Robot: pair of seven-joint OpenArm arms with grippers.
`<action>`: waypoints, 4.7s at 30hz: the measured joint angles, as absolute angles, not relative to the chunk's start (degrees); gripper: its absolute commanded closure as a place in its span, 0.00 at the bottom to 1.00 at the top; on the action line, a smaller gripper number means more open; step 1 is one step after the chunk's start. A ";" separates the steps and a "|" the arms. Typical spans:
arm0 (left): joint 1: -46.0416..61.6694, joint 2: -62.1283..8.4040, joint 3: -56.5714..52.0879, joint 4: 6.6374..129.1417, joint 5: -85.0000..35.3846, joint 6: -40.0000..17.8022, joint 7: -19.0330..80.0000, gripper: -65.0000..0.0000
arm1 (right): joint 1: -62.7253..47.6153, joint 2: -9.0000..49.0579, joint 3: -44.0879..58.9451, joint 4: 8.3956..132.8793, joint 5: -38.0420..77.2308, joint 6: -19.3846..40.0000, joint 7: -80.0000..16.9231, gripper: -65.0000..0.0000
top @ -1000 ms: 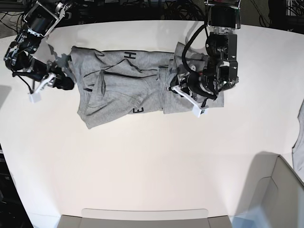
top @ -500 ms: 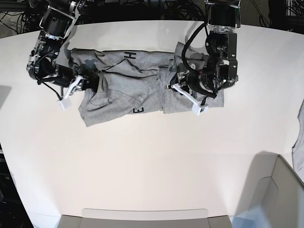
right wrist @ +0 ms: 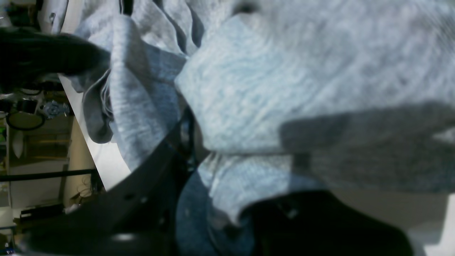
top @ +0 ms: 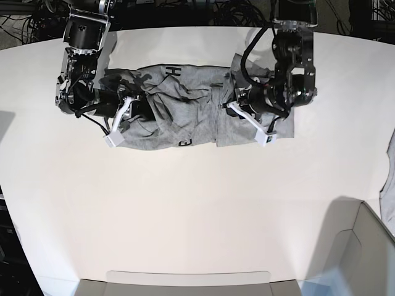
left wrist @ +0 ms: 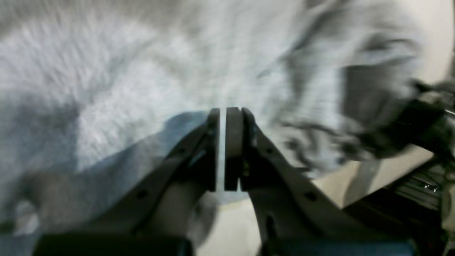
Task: Fold the T-shirt properly
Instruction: 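Grasp the collar end with right gripper and push it toward left gripper, then lift the strip end with right gripper and fold it over the shirt, then lower the folded end onto the shirt and open right gripper, then press and smooth the folded shirt with both grippers, then grasp the folded shirt with left gripper and rotate it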
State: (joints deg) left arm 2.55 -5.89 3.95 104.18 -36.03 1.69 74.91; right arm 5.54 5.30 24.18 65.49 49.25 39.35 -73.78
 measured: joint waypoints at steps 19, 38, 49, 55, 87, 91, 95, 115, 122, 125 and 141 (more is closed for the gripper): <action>6.42 -5.87 -2.15 110.67 -36.01 1.67 74.87 0.95 | 9.30 20.51 30.30 69.12 46.06 12.25 -61.23 1.00; 8.45 -7.66 -9.06 110.61 -36.05 1.48 79.05 0.95 | 14.63 17.61 -19.49 91.79 34.13 -25.93 -62.30 1.00; 8.49 -7.66 -9.02 110.61 -36.01 1.48 79.05 0.95 | 18.06 8.67 -28.12 88.09 11.86 -36.10 -70.06 0.68; 8.45 -7.64 -8.99 110.61 -36.03 1.48 79.05 0.95 | 18.94 7.01 -35.27 94.52 7.62 -36.07 -72.29 0.59; -1.74 -7.18 19.53 113.14 -36.99 1.13 78.08 1.00 | 19.62 13.47 5.58 93.23 6.55 9.13 -69.71 0.99; -2.07 -8.36 27.68 112.97 -35.97 1.28 76.29 1.00 | 19.49 12.80 9.58 85.93 7.49 16.95 -69.84 0.98; -2.26 -8.01 33.34 110.45 -36.12 1.23 76.20 1.00 | 19.07 14.02 9.06 81.97 7.20 19.14 -69.25 0.98; 0.36 -11.03 14.35 112.44 -36.58 5.15 72.86 1.00 | 21.04 13.63 8.54 81.47 7.94 30.30 -63.68 0.98; -5.98 -9.19 36.42 105.56 -36.27 4.47 73.19 1.00 | 28.49 11.57 -0.51 67.42 8.10 30.48 -55.35 0.98; -8.75 -9.37 40.91 100.79 -36.23 4.47 69.82 1.00 | 30.06 11.00 -0.71 60.42 7.64 30.48 -53.06 0.98; -11.60 -9.61 15.53 83.26 -35.55 5.28 61.45 1.00 | 15.22 15.05 -8.67 77.21 6.04 39.07 -65.43 0.98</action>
